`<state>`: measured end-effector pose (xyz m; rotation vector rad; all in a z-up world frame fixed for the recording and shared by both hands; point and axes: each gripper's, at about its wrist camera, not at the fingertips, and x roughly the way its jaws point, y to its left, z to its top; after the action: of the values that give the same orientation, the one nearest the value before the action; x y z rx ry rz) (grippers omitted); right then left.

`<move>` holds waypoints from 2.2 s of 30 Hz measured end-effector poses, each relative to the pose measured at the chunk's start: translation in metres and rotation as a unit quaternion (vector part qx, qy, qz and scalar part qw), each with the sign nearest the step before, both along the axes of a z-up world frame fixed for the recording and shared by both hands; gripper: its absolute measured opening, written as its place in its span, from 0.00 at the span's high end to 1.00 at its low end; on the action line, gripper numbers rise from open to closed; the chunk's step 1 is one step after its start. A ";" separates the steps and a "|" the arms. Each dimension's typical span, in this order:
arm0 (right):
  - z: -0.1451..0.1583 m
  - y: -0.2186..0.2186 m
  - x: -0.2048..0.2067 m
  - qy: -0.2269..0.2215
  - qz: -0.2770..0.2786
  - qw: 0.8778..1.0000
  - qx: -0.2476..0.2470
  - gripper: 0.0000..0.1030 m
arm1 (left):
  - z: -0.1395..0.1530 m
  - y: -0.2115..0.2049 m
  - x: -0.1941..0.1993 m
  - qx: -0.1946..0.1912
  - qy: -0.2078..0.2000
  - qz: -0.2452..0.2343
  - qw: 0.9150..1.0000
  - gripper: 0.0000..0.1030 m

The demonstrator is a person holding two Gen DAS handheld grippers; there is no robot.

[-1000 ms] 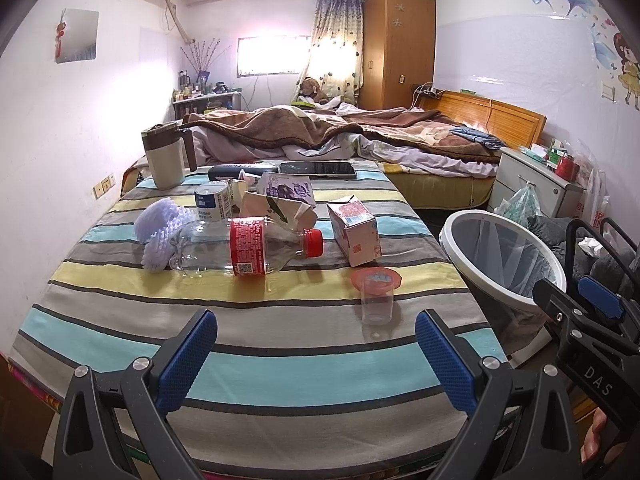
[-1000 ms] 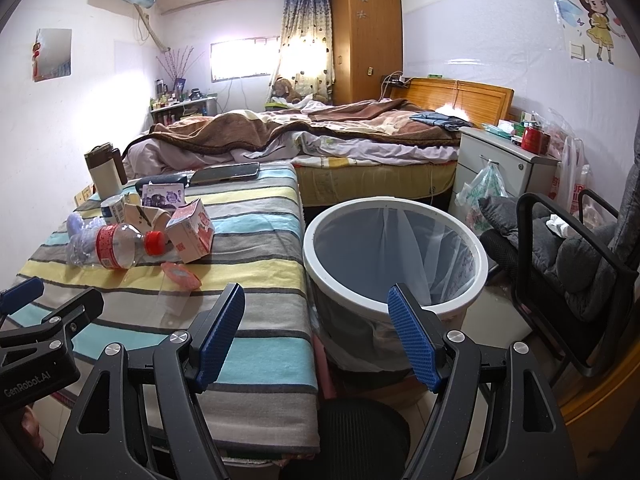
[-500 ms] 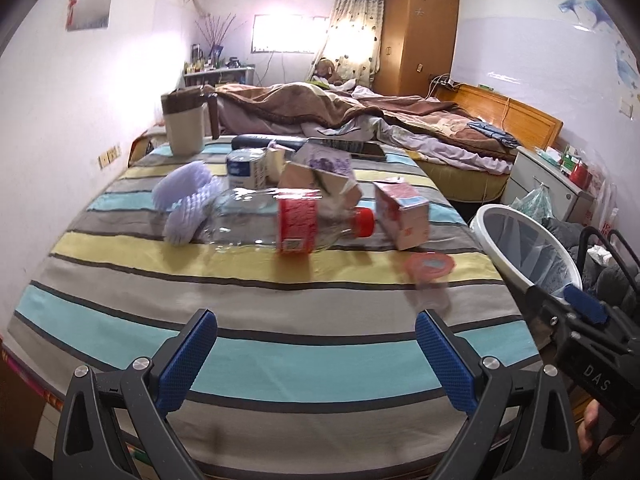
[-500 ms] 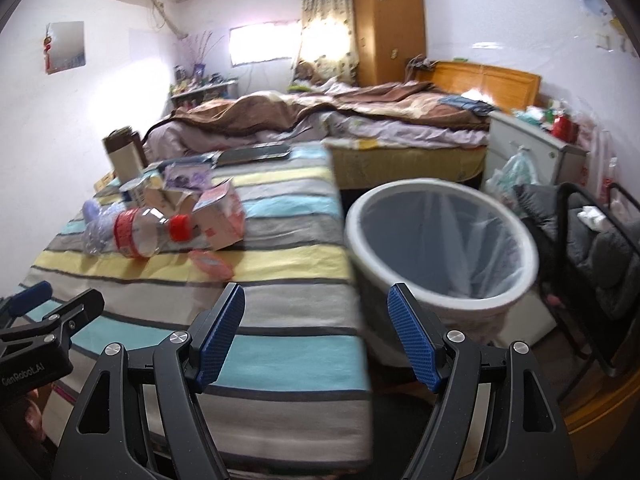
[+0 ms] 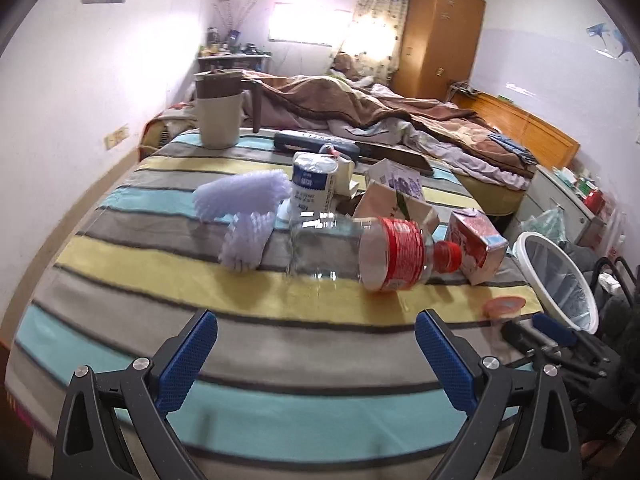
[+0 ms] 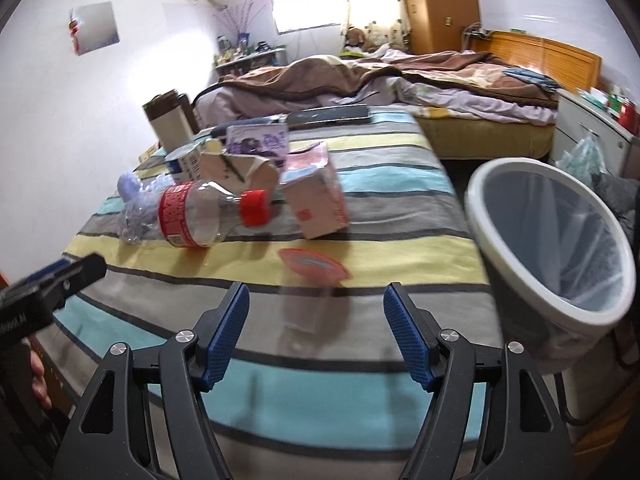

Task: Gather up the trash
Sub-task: 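Grasp the clear orange-lidded cup with the right tool while the left tool approaches the red-label bottle, then grasp the red-label plastic bottle with the left tool while the right tool holds the cup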

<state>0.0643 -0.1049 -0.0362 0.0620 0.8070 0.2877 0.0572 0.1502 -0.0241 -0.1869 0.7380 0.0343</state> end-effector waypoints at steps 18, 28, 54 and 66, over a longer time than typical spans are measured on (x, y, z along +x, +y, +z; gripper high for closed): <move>-0.004 -0.015 0.010 0.027 -0.025 0.999 -0.020 0.70 | -0.015 -0.016 0.069 0.002 0.044 -0.121 0.992 0.03; -0.002 -0.030 0.005 0.018 -0.042 0.999 -0.017 0.69 | -0.019 -0.062 0.039 -0.030 0.060 -0.209 0.976 0.04; -0.006 -0.046 0.016 0.024 -0.045 0.999 -0.002 0.70 | -0.023 -0.091 0.104 0.061 0.114 -0.248 0.960 0.13; -0.006 -0.050 0.020 0.022 -0.042 0.999 0.001 0.70 | -0.023 -0.092 0.105 0.035 0.113 -0.220 0.968 0.28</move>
<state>0.0843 -0.1546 -0.0423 0.1048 0.8457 0.2084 0.1619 0.0583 -0.0468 0.0525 0.9922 -0.3462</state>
